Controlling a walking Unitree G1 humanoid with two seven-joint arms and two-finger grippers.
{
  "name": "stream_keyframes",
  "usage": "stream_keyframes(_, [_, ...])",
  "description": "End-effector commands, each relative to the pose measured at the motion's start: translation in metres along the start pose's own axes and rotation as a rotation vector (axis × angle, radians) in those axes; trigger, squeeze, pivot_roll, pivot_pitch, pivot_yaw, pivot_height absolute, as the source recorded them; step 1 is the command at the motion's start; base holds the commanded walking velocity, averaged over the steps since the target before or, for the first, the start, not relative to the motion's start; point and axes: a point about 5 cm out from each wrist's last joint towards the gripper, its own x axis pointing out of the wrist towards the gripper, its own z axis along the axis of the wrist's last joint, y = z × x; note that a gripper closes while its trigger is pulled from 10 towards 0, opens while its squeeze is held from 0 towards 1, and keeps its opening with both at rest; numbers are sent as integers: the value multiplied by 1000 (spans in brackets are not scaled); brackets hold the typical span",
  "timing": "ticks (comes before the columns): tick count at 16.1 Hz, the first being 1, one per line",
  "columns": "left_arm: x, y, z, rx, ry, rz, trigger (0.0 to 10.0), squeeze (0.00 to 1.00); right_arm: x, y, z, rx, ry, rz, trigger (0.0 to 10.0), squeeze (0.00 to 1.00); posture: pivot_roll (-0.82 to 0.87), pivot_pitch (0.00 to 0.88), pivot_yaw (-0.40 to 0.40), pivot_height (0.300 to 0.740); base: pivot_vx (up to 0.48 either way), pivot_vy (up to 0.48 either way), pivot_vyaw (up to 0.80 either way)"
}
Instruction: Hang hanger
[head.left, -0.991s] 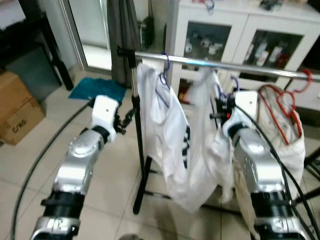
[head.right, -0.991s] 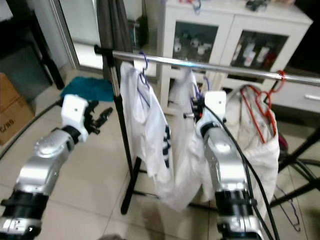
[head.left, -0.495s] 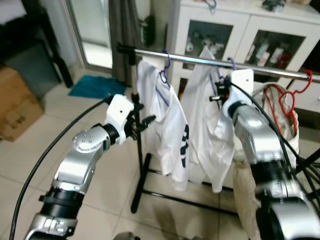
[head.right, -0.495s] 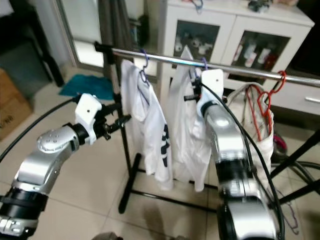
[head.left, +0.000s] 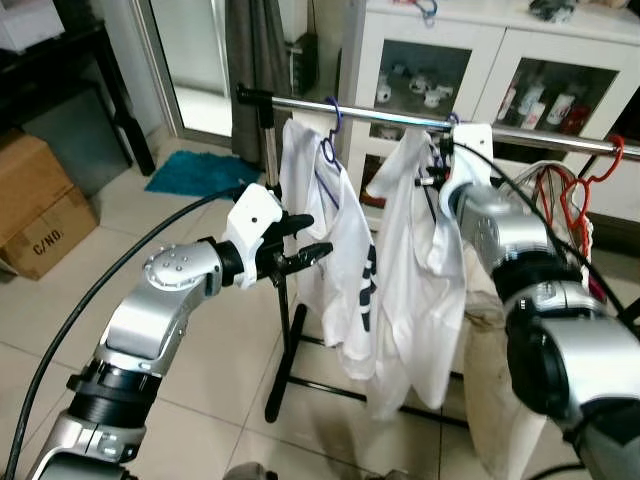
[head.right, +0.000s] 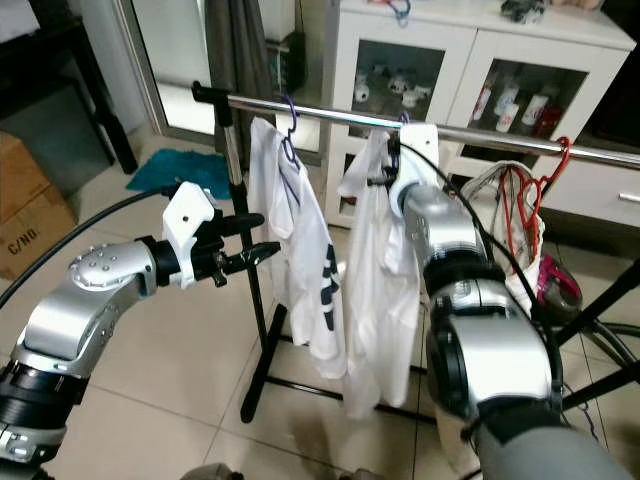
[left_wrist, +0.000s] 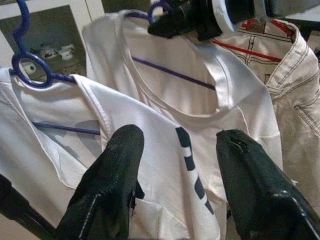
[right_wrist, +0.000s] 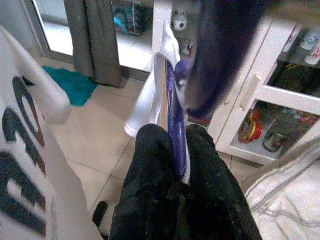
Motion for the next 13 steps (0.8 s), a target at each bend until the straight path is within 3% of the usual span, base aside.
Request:
stream_keyframes(1, [0,2,5,19,8,-9,10000,0,0,-5,11,23,-35,-18,10000,0,127,0,-6,740,0,0,0])
stream_keyframes(8, [-4,1,2,17,38,-29,10000,0,2,1,-16,-24,146,24,10000,0,138,0,-10,740,0,0,0])
stream_keyframes(9, [-5,2,2,17,39,-21,10000,0,2,-1,-17,-17,142,24,10000,1000,139,0,-10,740,0,0,0])
stream_keyframes(13, [-9,5,0,1,35,28,10000,0,-2,-16,0,-35,-15,96,10000,1000,131,0,-2,740,0,0,0])
